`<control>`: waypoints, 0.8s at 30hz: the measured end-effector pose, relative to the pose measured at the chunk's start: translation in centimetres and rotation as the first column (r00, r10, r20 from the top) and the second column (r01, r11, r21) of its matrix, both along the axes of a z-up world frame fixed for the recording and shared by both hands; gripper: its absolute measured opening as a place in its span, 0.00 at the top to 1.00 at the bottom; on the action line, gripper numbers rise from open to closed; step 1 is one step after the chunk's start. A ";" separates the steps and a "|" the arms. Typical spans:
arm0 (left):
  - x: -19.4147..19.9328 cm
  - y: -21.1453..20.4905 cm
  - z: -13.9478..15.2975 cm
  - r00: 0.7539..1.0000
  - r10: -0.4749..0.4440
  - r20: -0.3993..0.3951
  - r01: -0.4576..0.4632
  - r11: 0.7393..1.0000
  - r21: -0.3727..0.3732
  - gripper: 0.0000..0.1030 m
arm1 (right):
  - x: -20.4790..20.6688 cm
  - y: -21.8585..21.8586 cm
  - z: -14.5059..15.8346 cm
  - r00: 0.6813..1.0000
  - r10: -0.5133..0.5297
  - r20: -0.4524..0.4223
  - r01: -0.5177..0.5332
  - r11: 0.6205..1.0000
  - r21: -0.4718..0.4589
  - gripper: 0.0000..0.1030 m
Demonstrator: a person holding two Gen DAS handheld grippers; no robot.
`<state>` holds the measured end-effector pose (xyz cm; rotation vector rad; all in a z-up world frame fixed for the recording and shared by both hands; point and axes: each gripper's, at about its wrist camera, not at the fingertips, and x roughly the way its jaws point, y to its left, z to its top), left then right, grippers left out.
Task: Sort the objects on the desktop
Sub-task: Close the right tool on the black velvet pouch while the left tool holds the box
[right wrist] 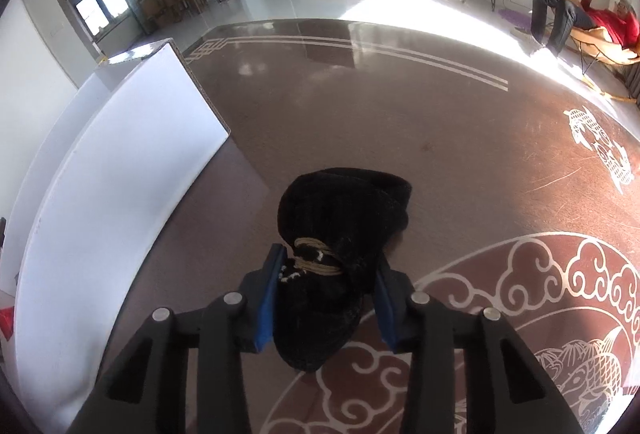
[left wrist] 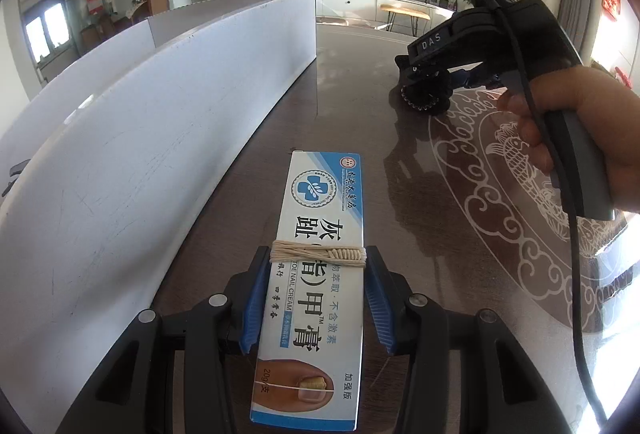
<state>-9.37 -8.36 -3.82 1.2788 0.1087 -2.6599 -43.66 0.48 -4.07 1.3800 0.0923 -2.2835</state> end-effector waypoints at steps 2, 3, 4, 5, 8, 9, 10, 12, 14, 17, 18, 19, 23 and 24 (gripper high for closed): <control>0.0 0.0 0.0 1.000 0.000 0.000 0.000 1.000 0.000 0.54 | 1.7 1.7 0.0 0.999 0.037 -0.003 -0.037 0.999 -0.004 0.60; 0.0 0.0 0.0 1.000 0.000 0.000 0.000 1.000 -0.001 0.54 | 2.8 2.7 0.0 0.998 0.057 -0.003 -0.057 0.998 -0.007 0.60; 0.0 0.0 0.0 1.000 0.000 0.000 0.000 1.000 0.000 0.54 | 4.3 3.9 0.0 0.997 0.083 -0.008 -0.083 0.997 -0.001 0.60; 0.0 0.0 0.0 1.000 0.000 0.000 0.000 1.000 0.000 0.54 | 6.0 5.1 0.0 0.994 0.110 -0.018 -0.110 0.994 0.010 0.60; 0.0 0.0 0.0 1.000 0.000 -0.001 0.000 1.000 0.003 0.55 | 13.0 9.3 0.2 0.983 0.179 -0.042 -0.178 0.984 0.023 0.60; 0.0 -0.1 0.0 1.000 -0.003 -0.002 0.003 1.000 0.009 0.55 | 15.5 10.7 0.2 0.981 0.189 -0.047 -0.188 0.982 0.016 0.60; 0.1 -0.1 0.0 1.000 -0.006 -0.004 0.007 1.000 0.016 0.56 | 18.0 12.2 0.2 0.981 0.190 -0.050 -0.190 0.982 -0.002 0.60; 0.4 0.1 0.0 1.000 -0.020 -0.004 0.020 1.000 0.023 0.56 | 22.3 14.8 0.1 0.985 0.167 -0.049 -0.169 0.984 -0.047 0.60; 1.1 0.8 0.0 0.999 -0.048 -0.004 0.048 0.999 0.022 0.56 | 25.2 16.9 -0.1 0.991 0.121 -0.053 -0.124 0.990 -0.061 0.58; 2.3 2.2 0.0 0.996 -0.084 -0.003 0.084 0.996 0.016 0.56 | 27.7 18.3 -0.2 0.992 0.060 -0.115 -0.061 0.998 -0.010 0.38; 2.6 2.6 0.0 0.996 -0.086 -0.003 0.086 0.996 0.011 0.54 | 27.8 18.2 -0.4 0.991 0.043 -0.127 -0.043 0.999 0.007 0.21; 2.8 2.8 -0.1 0.996 -0.088 -0.007 0.088 0.996 0.001 0.51 | 27.8 18.0 -0.6 0.990 0.035 -0.135 -0.033 0.999 0.017 0.14; 1.9 2.0 -0.7 0.999 -0.032 0.036 0.031 0.999 0.027 0.09 | 27.1 16.6 -0.9 0.984 0.037 -0.172 -0.022 0.996 0.089 0.08; 1.4 1.8 -0.8 0.998 -0.044 0.054 0.042 0.998 0.038 0.00 | 26.9 16.2 -1.0 0.985 0.040 -0.168 -0.022 0.994 0.109 0.02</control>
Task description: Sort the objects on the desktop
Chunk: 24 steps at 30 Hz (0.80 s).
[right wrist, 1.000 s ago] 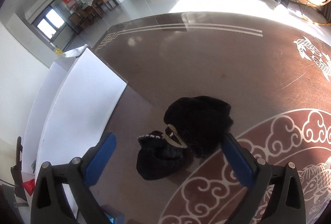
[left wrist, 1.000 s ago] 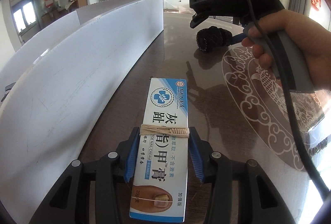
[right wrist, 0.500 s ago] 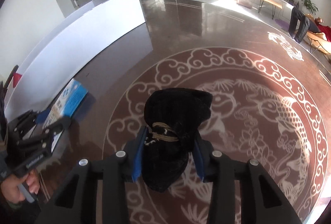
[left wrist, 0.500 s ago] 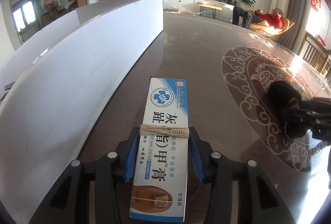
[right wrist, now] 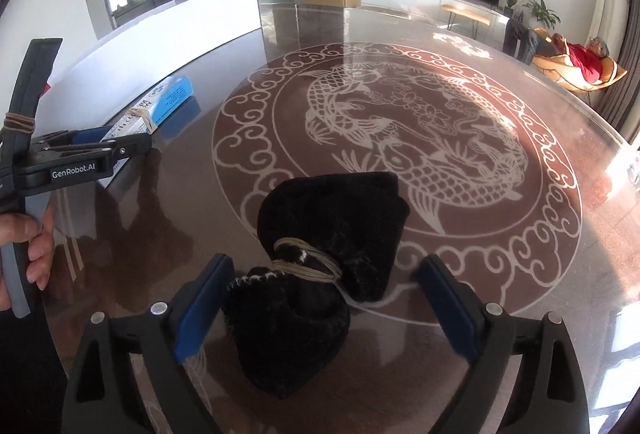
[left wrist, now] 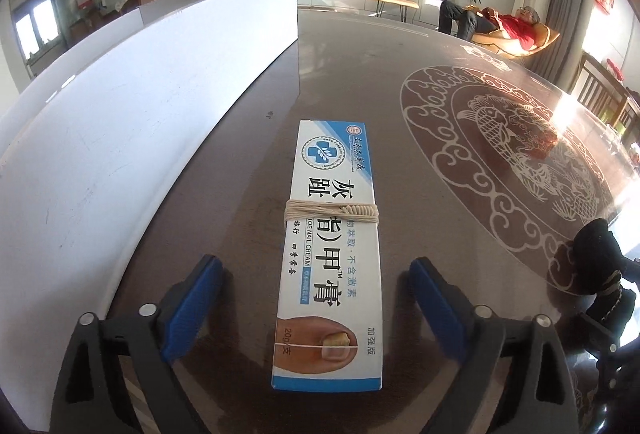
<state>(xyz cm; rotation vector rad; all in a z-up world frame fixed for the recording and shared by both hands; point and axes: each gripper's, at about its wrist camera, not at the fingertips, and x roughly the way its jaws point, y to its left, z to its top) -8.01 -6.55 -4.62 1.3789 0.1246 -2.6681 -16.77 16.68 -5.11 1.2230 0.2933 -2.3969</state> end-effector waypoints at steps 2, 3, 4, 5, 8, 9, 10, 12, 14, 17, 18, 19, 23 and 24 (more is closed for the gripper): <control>-0.2 0.5 -0.1 1.000 -0.024 0.006 0.025 1.000 -0.017 0.00 | 0.0 0.2 -0.3 1.000 -0.009 0.003 0.009 1.000 0.017 0.00; -0.2 0.6 -0.2 1.000 -0.025 0.005 0.025 1.000 -0.016 0.00 | -0.2 0.2 -0.3 1.000 -0.018 0.003 0.018 1.000 0.016 0.00; -0.2 0.6 -0.2 1.000 -0.026 0.005 0.026 1.000 -0.015 0.00 | -0.2 0.2 -0.2 1.000 -0.019 0.003 0.019 1.000 0.017 0.00; -0.2 0.6 -0.2 1.000 -0.026 0.005 0.026 1.000 -0.014 0.00 | -0.2 0.2 -0.3 1.000 -0.019 0.003 0.019 1.000 0.017 0.00; -0.2 0.7 -0.2 1.000 -0.026 0.004 0.026 1.000 -0.014 0.00 | -0.5 0.2 -0.4 1.000 -0.019 0.003 0.019 1.000 0.017 0.00; -0.2 0.7 -0.2 1.000 -0.026 0.004 0.026 1.000 -0.014 0.00 | -0.5 0.3 -0.3 1.000 -0.019 0.003 0.019 1.000 0.018 0.00; -0.2 0.7 -0.2 1.000 -0.025 0.005 0.025 1.000 -0.013 0.00 | -0.5 0.2 -0.3 1.000 -0.019 0.003 0.019 1.000 0.017 0.00; -0.2 0.7 -0.2 1.000 -0.025 0.004 0.025 1.000 -0.013 0.00 | -0.5 0.3 -0.3 1.000 -0.019 0.003 0.019 1.000 0.017 0.00; -0.2 0.7 -0.2 1.000 -0.025 0.004 0.025 1.000 -0.013 0.00 | -0.5 0.2 -0.3 1.000 -0.019 0.003 0.019 1.000 0.017 0.00; -0.2 0.7 -0.2 1.000 -0.025 0.004 0.025 1.000 -0.014 0.00 | -0.5 0.3 -0.3 1.000 -0.019 0.004 0.019 1.000 0.017 0.00; -0.2 0.7 -0.2 1.000 -0.025 0.004 0.025 1.000 -0.014 0.00 | -0.5 0.2 -0.3 1.000 -0.019 0.004 0.019 1.000 0.017 0.00; -0.2 0.7 -0.2 1.000 -0.025 0.004 0.025 1.000 -0.014 0.00 | -0.5 0.2 -0.3 1.000 -0.019 0.004 0.019 1.000 0.017 0.00; -0.1 0.7 -0.2 1.000 -0.024 0.004 0.024 1.000 -0.014 0.00 | -0.5 0.3 -0.3 1.000 -0.019 0.004 0.018 1.000 0.017 0.00; -0.1 0.7 -0.2 1.000 -0.024 0.004 0.024 1.000 -0.014 0.00 | -0.5 0.2 -0.3 1.000 -0.018 0.004 0.018 1.000 0.017 0.00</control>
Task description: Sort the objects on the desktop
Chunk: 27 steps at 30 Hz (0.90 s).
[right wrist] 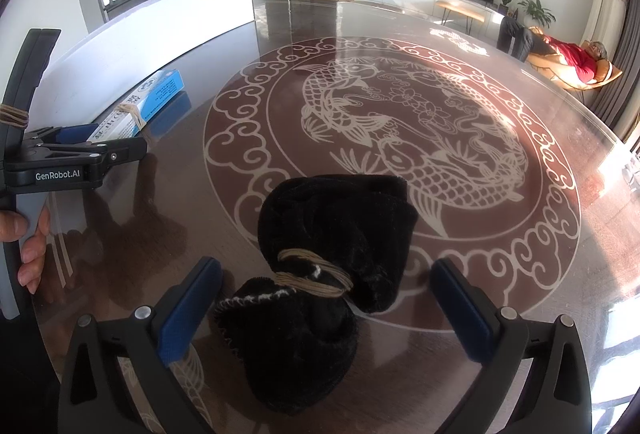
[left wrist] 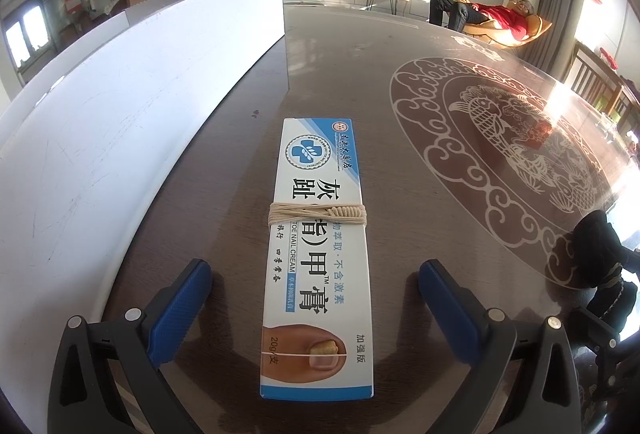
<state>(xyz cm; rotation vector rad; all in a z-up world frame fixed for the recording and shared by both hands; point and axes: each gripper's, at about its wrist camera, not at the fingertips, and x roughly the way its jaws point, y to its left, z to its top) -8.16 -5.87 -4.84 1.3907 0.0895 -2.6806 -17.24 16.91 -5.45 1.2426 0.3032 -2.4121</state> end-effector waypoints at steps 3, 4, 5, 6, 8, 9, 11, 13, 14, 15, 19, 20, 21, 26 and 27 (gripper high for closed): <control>0.0 0.0 0.0 1.000 0.000 0.000 0.000 1.000 0.000 0.00 | 0.0 0.0 0.0 1.000 0.000 0.000 0.000 1.000 0.000 0.00; 0.0 0.0 0.0 1.000 0.000 0.000 0.000 1.000 0.000 0.00 | 0.0 0.0 0.0 1.000 0.000 0.000 0.000 1.000 0.000 0.00; 0.0 0.0 0.0 1.000 0.000 0.000 0.000 1.000 0.001 0.00 | 0.0 0.0 0.0 1.000 0.000 0.000 0.000 1.000 0.000 0.00; 0.0 0.0 0.0 1.000 0.001 0.000 -0.001 1.000 0.001 0.00 | 0.0 0.0 0.0 1.000 0.000 0.000 0.000 1.000 0.000 0.00; 0.0 0.1 0.0 1.000 0.001 -0.001 -0.001 1.000 -0.001 0.00 | 0.0 0.0 0.0 1.000 0.000 0.000 0.000 1.000 0.000 0.00; 0.0 0.1 0.0 1.000 0.001 -0.001 -0.001 1.000 0.000 0.00 | 0.0 0.0 0.0 1.000 0.000 0.000 0.000 1.000 0.000 0.00; 0.0 0.2 0.0 1.000 0.000 -0.001 0.000 1.000 -0.001 0.00 | 0.0 0.0 0.0 1.000 0.000 0.000 0.000 1.000 0.000 0.00; 0.0 0.1 0.0 1.000 0.001 -0.001 -0.001 1.000 0.000 0.00 | 0.0 0.0 0.0 1.000 0.000 0.000 0.000 1.000 0.000 0.00; 0.0 0.1 0.0 1.000 0.001 -0.001 -0.001 1.000 0.000 0.00 | 0.0 0.0 0.0 1.000 0.001 0.000 -0.001 1.000 0.000 0.00; 0.0 0.2 0.0 1.000 0.001 -0.001 -0.001 1.000 0.000 0.00 | 0.0 0.0 0.0 1.000 0.001 0.000 -0.001 1.000 0.000 0.00; 0.0 0.1 0.0 1.000 0.001 -0.001 -0.001 1.000 0.000 0.00 | 0.0 0.1 0.0 1.000 0.001 0.000 -0.001 1.000 0.000 0.00; 0.0 0.1 0.0 1.000 0.001 -0.001 -0.001 1.000 0.000 0.00 | 0.0 0.0 0.0 1.000 0.001 0.000 -0.001 1.000 0.000 0.00; 0.0 0.2 -0.1 1.000 0.001 -0.001 -0.001 1.000 0.000 0.00 | 0.0 0.0 0.0 1.000 0.001 0.000 -0.001 1.000 0.000 0.00; 0.1 0.2 0.0 1.000 -0.001 -0.002 0.001 1.000 0.003 0.00 | 0.0 0.1 0.0 1.000 0.001 0.001 -0.001 1.000 -0.001 0.00; 0.1 0.2 0.0 1.000 -0.002 -0.002 0.002 1.000 0.003 0.00 | 0.0 0.1 0.1 1.000 0.001 0.001 -0.001 1.000 -0.001 0.00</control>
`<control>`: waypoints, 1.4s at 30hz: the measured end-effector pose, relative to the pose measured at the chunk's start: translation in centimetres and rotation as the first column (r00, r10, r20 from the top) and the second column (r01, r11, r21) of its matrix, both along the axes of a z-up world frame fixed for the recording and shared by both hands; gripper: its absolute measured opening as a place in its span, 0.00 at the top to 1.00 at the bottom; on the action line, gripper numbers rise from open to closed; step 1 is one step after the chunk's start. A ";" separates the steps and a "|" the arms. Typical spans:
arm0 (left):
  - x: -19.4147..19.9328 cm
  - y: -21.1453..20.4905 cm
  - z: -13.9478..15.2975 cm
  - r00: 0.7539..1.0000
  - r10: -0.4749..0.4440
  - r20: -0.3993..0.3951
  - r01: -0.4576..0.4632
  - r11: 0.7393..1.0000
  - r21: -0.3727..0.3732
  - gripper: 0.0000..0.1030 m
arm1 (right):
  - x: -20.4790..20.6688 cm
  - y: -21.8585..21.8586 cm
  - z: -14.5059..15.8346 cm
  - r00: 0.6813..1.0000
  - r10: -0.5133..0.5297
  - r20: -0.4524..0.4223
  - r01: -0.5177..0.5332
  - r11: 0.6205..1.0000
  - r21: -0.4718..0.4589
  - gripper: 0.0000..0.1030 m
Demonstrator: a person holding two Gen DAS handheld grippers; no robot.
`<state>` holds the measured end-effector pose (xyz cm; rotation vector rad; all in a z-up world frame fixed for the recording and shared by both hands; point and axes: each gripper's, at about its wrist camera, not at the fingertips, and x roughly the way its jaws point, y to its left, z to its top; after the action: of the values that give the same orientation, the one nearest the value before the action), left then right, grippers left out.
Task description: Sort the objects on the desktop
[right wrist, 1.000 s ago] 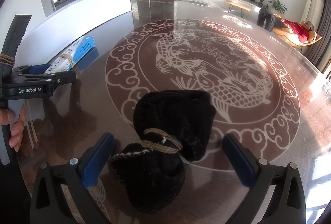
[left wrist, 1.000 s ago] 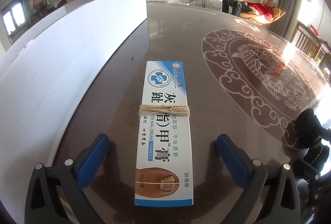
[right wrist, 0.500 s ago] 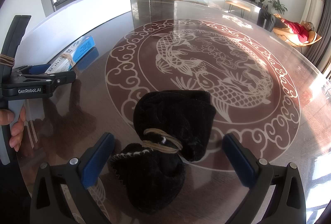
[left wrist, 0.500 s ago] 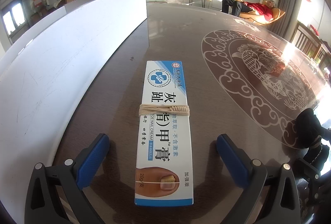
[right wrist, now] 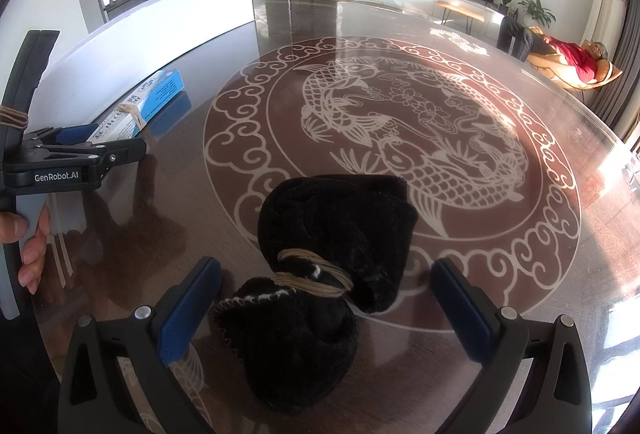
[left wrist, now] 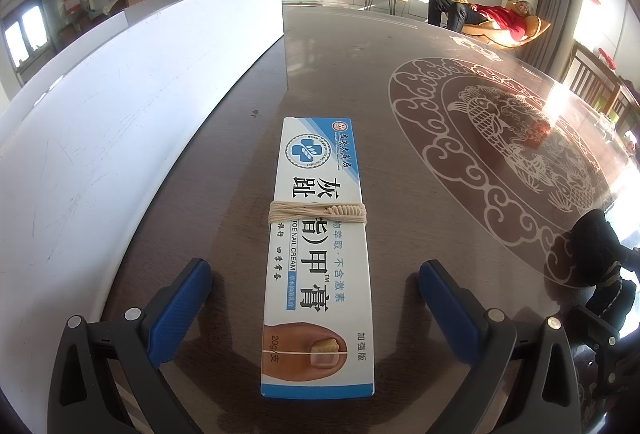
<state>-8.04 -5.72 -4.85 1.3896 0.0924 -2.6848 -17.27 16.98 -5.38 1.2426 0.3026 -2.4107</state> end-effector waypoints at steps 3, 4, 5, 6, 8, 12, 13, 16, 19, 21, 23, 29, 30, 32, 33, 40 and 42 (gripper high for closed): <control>0.0 0.0 0.0 1.000 0.000 0.000 0.000 1.000 0.000 0.00 | 0.0 0.0 0.0 1.000 0.000 0.000 0.000 1.000 0.000 0.00; 0.0 0.0 0.0 1.000 0.000 0.000 0.000 1.000 0.000 0.00 | 0.0 0.0 0.0 1.000 0.000 0.000 0.000 1.000 0.000 0.00; 0.0 0.0 0.0 1.000 0.000 0.000 0.000 1.000 0.000 0.00 | 0.0 0.0 0.0 1.000 0.000 0.000 0.000 1.000 0.000 0.00; 0.0 0.0 0.0 1.000 0.001 0.000 -0.001 1.000 0.000 0.00 | 0.0 0.0 0.0 1.000 0.000 0.000 0.000 1.000 0.000 0.00; 0.0 0.1 0.0 1.000 0.001 0.000 -0.001 1.000 0.000 0.00 | 0.0 0.0 0.0 1.000 0.000 0.000 0.000 1.000 0.000 0.00; 0.0 0.1 0.0 1.000 0.001 0.000 -0.001 1.000 0.000 0.00 | 0.0 0.0 0.0 1.000 0.000 0.000 0.000 1.000 0.000 0.00; 0.0 0.0 0.0 1.000 0.001 0.000 -0.001 1.000 0.000 0.00 | 0.0 0.0 0.0 1.000 0.000 0.000 0.000 1.000 0.000 0.00; 0.0 0.0 0.0 1.000 0.001 0.000 -0.001 1.000 0.000 0.00 | 0.0 0.0 0.0 1.000 0.001 0.000 -0.001 1.000 0.000 0.00; 0.0 0.0 0.0 1.000 0.001 0.000 -0.001 1.000 0.000 0.00 | 0.0 0.0 0.0 1.000 0.001 0.000 -0.001 1.000 0.000 0.00; 0.0 0.0 0.0 1.000 0.002 0.000 -0.002 1.000 0.000 0.00 | 0.0 0.0 0.0 1.000 0.001 0.000 -0.001 1.000 0.000 0.00; 0.0 0.0 -0.1 1.000 0.002 0.000 -0.002 1.000 0.000 0.00 | 0.0 0.0 0.0 1.000 0.001 0.000 -0.001 1.000 0.000 0.00; 0.0 0.0 -0.1 1.000 0.001 -0.001 -0.001 1.000 0.001 0.00 | 0.0 0.0 0.0 1.000 0.001 0.000 -0.001 1.000 0.000 0.00; 0.0 0.1 -0.1 1.000 0.000 -0.001 0.000 1.000 0.000 0.00 | 0.0 0.0 0.0 1.000 0.001 0.000 -0.001 1.000 0.000 0.00; 0.0 0.1 -0.1 1.000 -0.001 -0.001 0.001 1.000 0.001 0.00 | 0.0 0.0 0.0 1.000 0.001 0.000 -0.001 1.000 0.000 0.00; 0.0 0.1 -0.1 1.000 -0.002 -0.001 0.002 1.000 0.001 0.00 | 0.0 0.0 0.0 1.000 0.001 0.000 -0.001 1.000 0.000 0.00; -1.1 0.3 0.0 0.988 -0.143 0.062 0.143 0.990 0.007 0.00 | 0.0 0.0 0.0 1.000 0.001 0.000 -0.001 1.000 0.000 0.00; -1.4 0.0 0.1 0.974 -0.205 0.098 0.204 0.979 0.021 0.00 | 0.0 0.0 0.0 1.000 0.001 0.000 -0.001 1.000 0.000 0.00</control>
<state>-9.44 -5.74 -4.76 1.6161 -0.0475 -2.7726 -17.31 17.03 -5.34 1.2422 0.3029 -2.4099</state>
